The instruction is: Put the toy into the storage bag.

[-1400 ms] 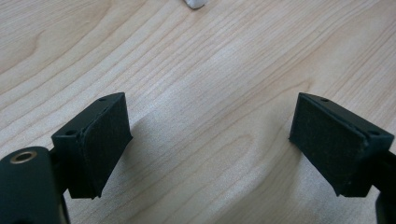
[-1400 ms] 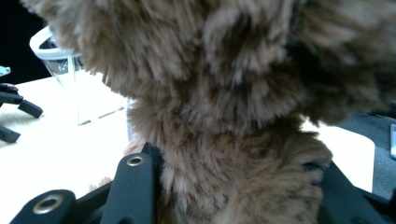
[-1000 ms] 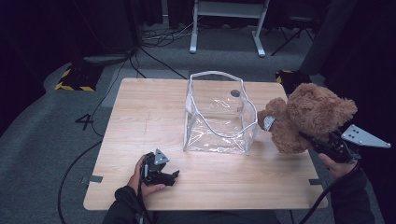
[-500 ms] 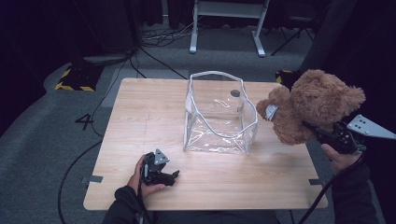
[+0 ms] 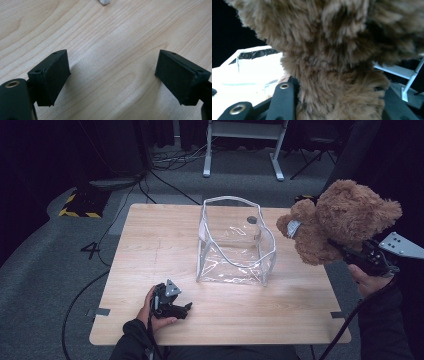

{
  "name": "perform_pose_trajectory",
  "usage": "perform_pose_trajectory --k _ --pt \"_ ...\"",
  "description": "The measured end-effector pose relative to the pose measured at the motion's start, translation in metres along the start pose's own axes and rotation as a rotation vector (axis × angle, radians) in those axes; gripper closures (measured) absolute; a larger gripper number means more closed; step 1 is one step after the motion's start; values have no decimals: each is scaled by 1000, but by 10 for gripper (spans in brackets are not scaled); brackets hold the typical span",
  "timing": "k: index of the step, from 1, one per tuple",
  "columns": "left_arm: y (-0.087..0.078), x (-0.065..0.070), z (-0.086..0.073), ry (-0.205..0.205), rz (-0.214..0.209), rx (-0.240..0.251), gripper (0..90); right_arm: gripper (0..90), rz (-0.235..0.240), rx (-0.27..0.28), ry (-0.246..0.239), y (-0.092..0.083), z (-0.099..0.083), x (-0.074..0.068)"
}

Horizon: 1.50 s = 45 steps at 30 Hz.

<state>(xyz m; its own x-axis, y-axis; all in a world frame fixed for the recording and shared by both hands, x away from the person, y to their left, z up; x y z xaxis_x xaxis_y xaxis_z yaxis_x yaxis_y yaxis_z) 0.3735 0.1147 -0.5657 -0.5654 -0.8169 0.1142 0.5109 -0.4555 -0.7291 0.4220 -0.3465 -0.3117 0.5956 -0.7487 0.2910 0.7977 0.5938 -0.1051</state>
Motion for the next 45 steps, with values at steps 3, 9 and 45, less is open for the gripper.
perform_pose_trajectory --k 3,9,45 --pt "0 0 0 -2 -1 0 124 573 -1 7 -2 1 6 0" --pt "0 0 0 0 0 0 124 573 13 21 -8 6 19 -4" --pt "0 0 0 0 0 -1 125 573 114 63 -42 82 85 -53"
Point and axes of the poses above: each handheld gripper's, and its own axes: y roughly forward along the jaws, z roughly out of its top, x roughly to its right, the point moved 7 cm from there along y, roughly forward along the jaws, and after that the axes turned 8 degrees about -y, right-handed, at the moved point
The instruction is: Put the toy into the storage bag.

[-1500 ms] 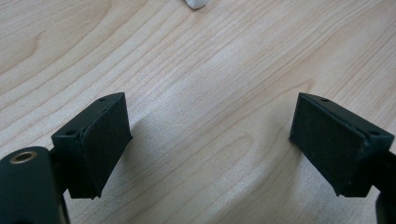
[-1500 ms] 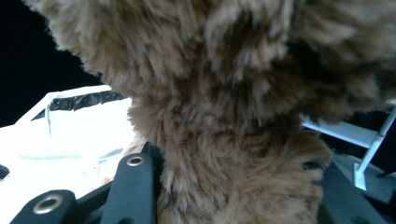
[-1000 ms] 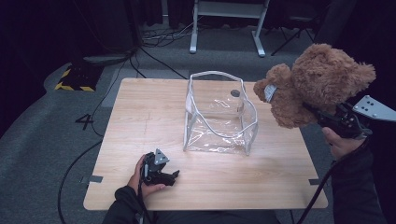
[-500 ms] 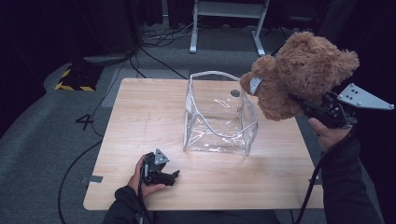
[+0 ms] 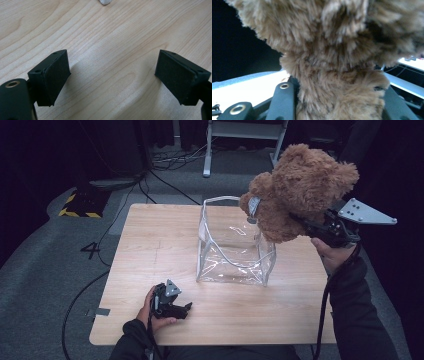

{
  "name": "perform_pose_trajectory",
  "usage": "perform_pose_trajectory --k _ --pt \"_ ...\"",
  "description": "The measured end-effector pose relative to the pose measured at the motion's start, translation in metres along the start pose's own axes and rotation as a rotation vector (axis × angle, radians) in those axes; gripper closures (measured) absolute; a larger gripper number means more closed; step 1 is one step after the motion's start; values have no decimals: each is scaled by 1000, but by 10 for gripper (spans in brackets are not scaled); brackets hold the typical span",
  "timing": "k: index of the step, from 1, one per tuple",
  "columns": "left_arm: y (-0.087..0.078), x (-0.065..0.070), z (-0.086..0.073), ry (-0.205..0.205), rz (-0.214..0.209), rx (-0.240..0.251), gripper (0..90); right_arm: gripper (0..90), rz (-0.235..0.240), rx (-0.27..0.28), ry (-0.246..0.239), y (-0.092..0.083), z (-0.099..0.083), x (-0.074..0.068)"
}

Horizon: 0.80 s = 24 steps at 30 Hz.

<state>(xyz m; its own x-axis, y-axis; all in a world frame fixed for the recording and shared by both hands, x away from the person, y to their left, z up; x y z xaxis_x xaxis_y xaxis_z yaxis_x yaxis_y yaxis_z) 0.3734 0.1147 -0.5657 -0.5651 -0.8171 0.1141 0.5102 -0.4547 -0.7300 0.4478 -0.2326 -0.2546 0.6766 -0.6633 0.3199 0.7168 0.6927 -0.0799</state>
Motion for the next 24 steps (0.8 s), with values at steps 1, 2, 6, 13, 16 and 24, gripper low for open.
perform_pose_trajectory --k 1,2,6,13,16,24 --pt "0 0 0 -2 0 0 125 574 5 3 -1 2 1 -1" --pt "0 0 0 0 2 0 124 574 15 6 6 6 2 -3" --pt "0 0 0 -2 0 0 125 573 36 7 12 18 5 -9" --pt "0 0 0 -1 2 0 124 573 61 4 -3 36 15 -20" --pt "0 0 0 -1 2 0 124 573 69 3 -11 40 18 -24" --pt "0 0 0 -2 1 0 125 573 102 -11 -27 60 23 -40"
Point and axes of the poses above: each handheld gripper's, and its own axes: y roughly forward along the jaws, z roughly out of its top, x roughly to its right, the point moved 7 cm from there along y, roughly forward along the jaws, and after that the axes turned 8 degrees about -y, right-handed, at the moved point
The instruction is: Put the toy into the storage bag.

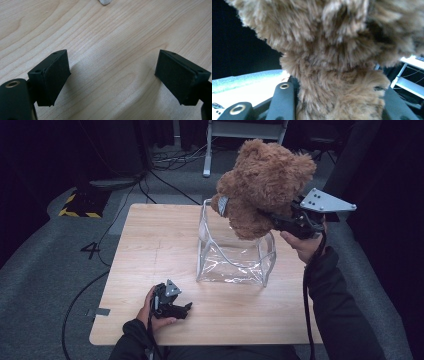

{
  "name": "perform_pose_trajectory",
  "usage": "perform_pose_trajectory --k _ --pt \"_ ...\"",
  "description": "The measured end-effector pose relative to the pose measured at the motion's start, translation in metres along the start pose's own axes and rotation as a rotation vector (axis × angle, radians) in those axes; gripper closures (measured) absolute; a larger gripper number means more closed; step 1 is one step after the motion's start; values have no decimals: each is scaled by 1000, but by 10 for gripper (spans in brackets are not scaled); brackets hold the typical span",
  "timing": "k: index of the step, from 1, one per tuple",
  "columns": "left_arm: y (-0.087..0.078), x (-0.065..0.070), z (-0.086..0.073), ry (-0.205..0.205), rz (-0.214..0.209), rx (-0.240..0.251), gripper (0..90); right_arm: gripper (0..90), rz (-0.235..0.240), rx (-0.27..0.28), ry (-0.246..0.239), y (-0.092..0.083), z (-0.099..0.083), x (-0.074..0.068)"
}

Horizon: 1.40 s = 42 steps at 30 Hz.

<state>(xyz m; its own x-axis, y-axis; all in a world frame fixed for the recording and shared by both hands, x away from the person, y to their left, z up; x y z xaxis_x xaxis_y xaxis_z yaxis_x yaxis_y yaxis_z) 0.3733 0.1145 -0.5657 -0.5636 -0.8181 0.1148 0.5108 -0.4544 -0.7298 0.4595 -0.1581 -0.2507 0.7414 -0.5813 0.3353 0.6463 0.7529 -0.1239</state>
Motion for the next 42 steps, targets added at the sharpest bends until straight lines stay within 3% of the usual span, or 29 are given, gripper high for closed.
perform_pose_trajectory --k 11,22,42 --pt "0 0 0 0 -1 -1 125 571 25 -23 14 21 -10 -9" --pt "0 0 0 1 -2 0 125 565 86 -64 17 35 -30 -24" --pt "0 0 0 0 -2 0 125 546 121 -179 47 40 -73 -30"
Point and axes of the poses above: each handheld gripper's, and its own axes: y roughly forward along the jaws, z roughly out of its top, x roughly to its right, the point moved 7 cm from there along y, roughly forward along the jaws, and after that the axes turned 8 degrees about -y, right-handed, at the moved point
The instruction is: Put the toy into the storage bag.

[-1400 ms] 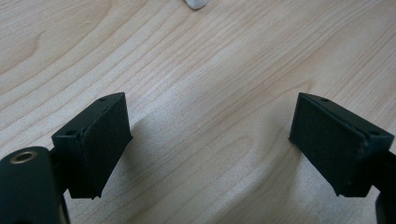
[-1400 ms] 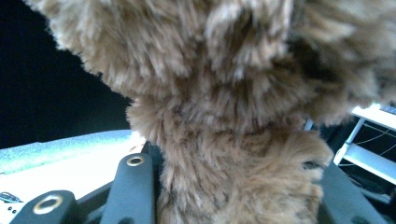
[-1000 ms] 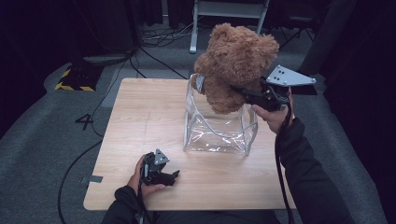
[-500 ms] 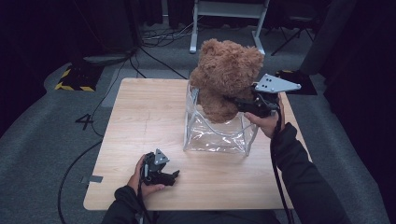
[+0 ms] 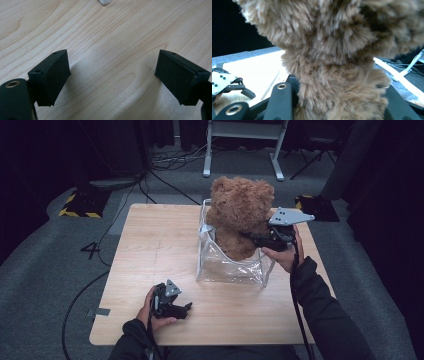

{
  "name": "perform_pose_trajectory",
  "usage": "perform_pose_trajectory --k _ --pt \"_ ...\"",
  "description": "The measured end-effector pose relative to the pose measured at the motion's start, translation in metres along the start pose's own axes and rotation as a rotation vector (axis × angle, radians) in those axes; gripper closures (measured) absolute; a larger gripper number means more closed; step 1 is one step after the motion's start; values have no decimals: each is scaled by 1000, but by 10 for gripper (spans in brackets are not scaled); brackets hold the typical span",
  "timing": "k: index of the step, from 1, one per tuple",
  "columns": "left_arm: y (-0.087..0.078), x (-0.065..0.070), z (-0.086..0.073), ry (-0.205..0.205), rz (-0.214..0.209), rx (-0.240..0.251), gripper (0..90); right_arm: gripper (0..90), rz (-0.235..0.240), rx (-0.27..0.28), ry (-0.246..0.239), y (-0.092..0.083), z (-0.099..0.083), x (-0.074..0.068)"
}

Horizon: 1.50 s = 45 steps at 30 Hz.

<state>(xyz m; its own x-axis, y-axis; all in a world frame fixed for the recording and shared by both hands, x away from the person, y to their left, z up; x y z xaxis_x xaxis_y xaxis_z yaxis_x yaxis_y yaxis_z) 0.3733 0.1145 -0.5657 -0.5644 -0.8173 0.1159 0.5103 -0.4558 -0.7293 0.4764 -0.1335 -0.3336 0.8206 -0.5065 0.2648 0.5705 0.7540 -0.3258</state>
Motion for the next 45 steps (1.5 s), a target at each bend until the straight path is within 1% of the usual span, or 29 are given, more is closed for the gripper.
perform_pose_trajectory --k 5,12,13,16,17,18,19,20,21,23,24,29,36,39,42,45 --pt "0 0 0 0 0 0 125 535 -4 -28 6 1 -6 0" --pt "0 0 0 5 -2 -1 126 533 7 -58 -2 5 -13 -2" --pt "0 0 0 2 -3 -1 126 532 13 -74 -9 7 -15 -3" --pt "0 0 0 3 -3 -1 125 532 13 -89 -19 8 -18 -4" --pt "0 0 0 3 -3 -1 125 532 8 -105 -28 10 -19 -5" --pt "0 0 0 3 -3 -1 125 532 8 -105 -28 10 -19 -5" --pt "0 0 0 3 -3 -1 126 531 11 -121 -32 11 -20 -6" --pt "0 0 0 3 -3 -1 126 531 11 -121 -32 11 -20 -6" --pt "0 0 0 3 -4 -1 126 528 15 -139 -37 12 -21 -6" --pt "0 0 0 2 -3 0 126 527 15 -144 -37 12 -22 -6" --pt "0 0 0 3 -3 0 126 524 15 -159 -41 13 -23 -6" --pt "0 0 0 2 -2 0 126 522 15 -193 -37 15 -26 -6" --pt "0 0 0 1 -3 0 126 511 15 -231 -39 17 -30 -6" --pt "0 0 0 2 -3 0 126 496 25 -257 -42 17 -30 -8" --pt "0 0 0 2 -3 0 126 488 23 -284 -50 18 -30 -8" --pt "0 0 0 2 -3 0 126 479 37 -315 -63 19 -32 -9"
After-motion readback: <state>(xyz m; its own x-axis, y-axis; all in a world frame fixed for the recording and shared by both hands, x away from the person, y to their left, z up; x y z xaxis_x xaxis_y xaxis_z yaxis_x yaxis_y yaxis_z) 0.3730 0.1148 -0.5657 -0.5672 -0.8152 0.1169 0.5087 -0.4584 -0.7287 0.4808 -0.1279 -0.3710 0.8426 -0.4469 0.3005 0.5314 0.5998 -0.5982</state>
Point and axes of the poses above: each handheld gripper's, and its own axes: y roughly forward along the jaws, z roughly out of its top, x roughly to its right, the point moved 7 cm from there along y, roughly forward along the jaws, and after that the axes turned 8 degrees about -y, right-handed, at the moved point
